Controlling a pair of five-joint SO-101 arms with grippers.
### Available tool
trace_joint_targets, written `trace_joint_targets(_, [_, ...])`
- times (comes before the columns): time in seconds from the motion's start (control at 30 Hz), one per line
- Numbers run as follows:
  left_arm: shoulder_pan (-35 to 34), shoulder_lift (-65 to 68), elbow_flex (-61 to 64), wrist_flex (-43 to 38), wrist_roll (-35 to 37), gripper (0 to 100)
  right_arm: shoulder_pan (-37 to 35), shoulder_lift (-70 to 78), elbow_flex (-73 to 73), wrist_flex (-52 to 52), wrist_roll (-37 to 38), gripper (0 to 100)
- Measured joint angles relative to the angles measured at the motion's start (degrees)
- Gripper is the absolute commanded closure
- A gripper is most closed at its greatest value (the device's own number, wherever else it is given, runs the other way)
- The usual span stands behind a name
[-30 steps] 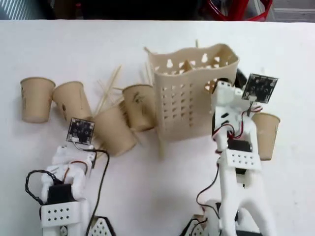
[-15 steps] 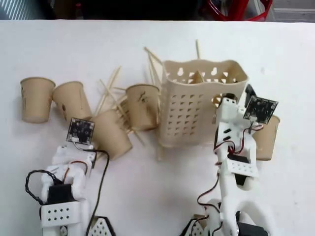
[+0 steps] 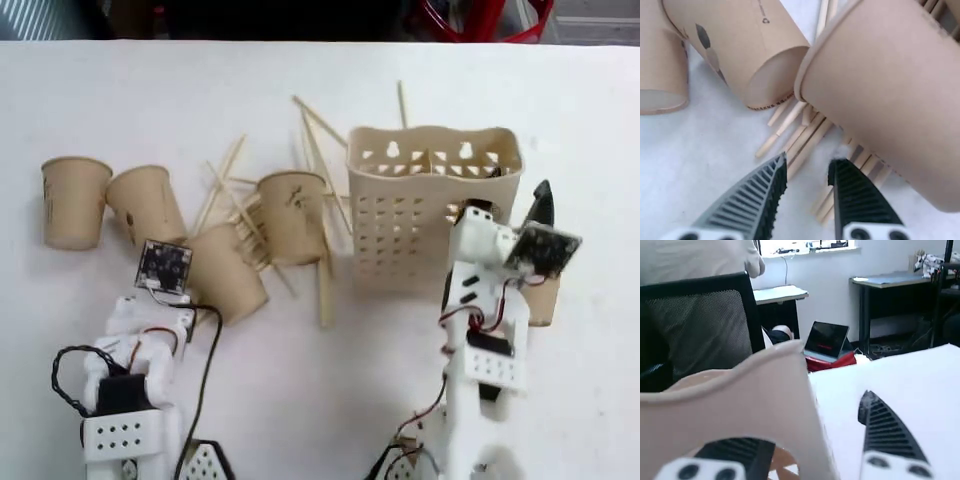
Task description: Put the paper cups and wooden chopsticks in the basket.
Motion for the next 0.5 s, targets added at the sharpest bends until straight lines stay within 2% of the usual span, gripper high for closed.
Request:
trace_joint_targets(0.17, [0.0, 0.0, 0.0, 0.0, 0.0, 85, 0.1, -12.7, 6.8, 1.8, 0.6, 78.2])
trace_joint_targets(0.33, [0.0, 0.0, 0.0, 0.0, 0.0, 85, 0.4, -23.6, 10.7, 11.4, 5.8, 99.2])
trace_joint_targets(0.4, [0.0, 0.0, 0.0, 0.0, 0.0, 85, 0.2, -27.3, 11.6, 13.4, 7.8, 96.5])
trace_joint_targets(0.5, [0.0, 0.0, 0.0, 0.0, 0.0, 85, -0.6, -32.5, 11.7, 17.6, 10.7, 98.2])
